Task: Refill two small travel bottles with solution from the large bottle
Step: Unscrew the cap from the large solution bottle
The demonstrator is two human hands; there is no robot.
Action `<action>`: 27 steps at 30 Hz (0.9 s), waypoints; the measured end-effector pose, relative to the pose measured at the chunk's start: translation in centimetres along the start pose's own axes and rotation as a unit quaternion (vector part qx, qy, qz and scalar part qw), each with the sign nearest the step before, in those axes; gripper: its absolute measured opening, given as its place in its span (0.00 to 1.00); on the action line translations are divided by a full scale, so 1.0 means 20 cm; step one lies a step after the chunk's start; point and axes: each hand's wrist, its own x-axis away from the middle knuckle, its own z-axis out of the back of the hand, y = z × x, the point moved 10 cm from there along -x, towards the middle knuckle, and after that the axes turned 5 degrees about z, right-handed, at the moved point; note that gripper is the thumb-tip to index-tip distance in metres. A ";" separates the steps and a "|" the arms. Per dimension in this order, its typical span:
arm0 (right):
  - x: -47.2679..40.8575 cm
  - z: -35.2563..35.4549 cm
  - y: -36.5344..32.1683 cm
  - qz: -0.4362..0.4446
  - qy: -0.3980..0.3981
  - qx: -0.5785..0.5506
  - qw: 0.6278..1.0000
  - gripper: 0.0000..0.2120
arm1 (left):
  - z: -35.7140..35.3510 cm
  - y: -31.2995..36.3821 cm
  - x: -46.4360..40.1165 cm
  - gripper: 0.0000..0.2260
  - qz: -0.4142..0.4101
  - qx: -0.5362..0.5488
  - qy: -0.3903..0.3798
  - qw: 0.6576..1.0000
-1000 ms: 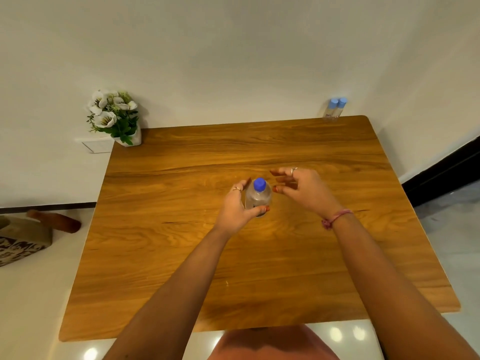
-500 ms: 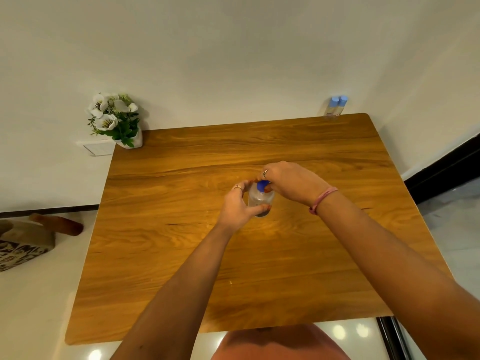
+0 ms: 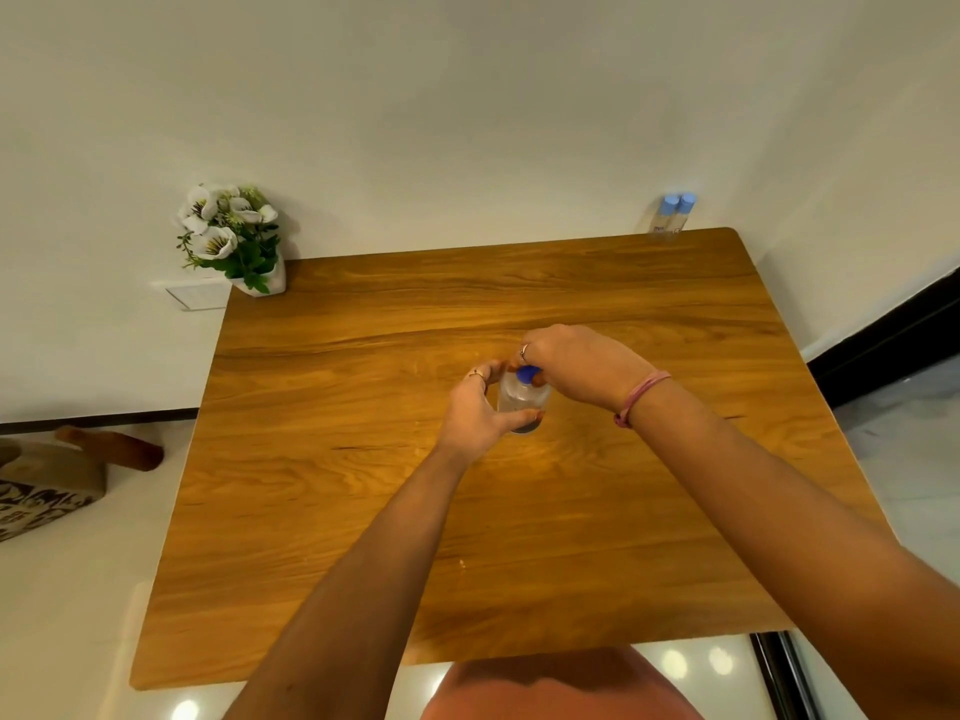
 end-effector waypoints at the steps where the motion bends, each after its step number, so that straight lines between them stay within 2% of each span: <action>1: 0.00 0.00 0.02 -0.016 0.010 -0.009 1.000 0.11 | 0.00 0.00 0.00 0.36 0.001 -0.002 0.003 1.000; 7: 0.01 -0.03 0.14 -0.137 0.045 -0.064 0.987 0.21 | 0.00 0.00 0.00 0.39 0.000 -0.007 0.003 1.000; 11: 0.00 -0.06 0.13 -0.119 -0.013 -0.099 0.988 0.33 | 0.00 -0.01 -0.01 0.40 0.010 -0.009 -0.001 1.000; 12: 0.00 -0.06 0.11 -0.094 -0.029 -0.111 0.989 0.33 | 0.00 -0.01 -0.01 0.40 0.011 -0.009 -0.001 1.000; 14: -0.01 -0.03 0.05 -0.036 -0.030 -0.076 0.996 0.22 | 0.00 -0.01 -0.01 0.39 0.011 -0.008 -0.003 1.000; 16: -0.01 0.00 0.04 -0.033 -0.010 -0.031 0.999 0.12 | 0.00 -0.01 0.00 0.39 0.009 -0.008 -0.001 1.000; 17: -0.01 0.01 0.05 -0.051 0.000 -0.018 0.999 0.11 | 0.00 -0.01 0.00 0.39 0.009 -0.008 0.001 1.000; 22: 0.02 0.03 0.10 -0.114 0.020 0.079 0.990 0.24 | 0.00 0.00 0.01 0.39 0.010 -0.010 0.002 1.000; 25: 0.02 -0.02 0.09 -0.077 -0.024 -0.015 0.997 0.28 | 0.00 0.01 0.00 0.40 0.012 -0.014 0.004 1.000; 27: 0.00 -0.03 0.04 -0.031 -0.036 -0.031 0.998 0.23 | 0.00 0.01 0.00 0.39 0.009 -0.012 0.004 1.000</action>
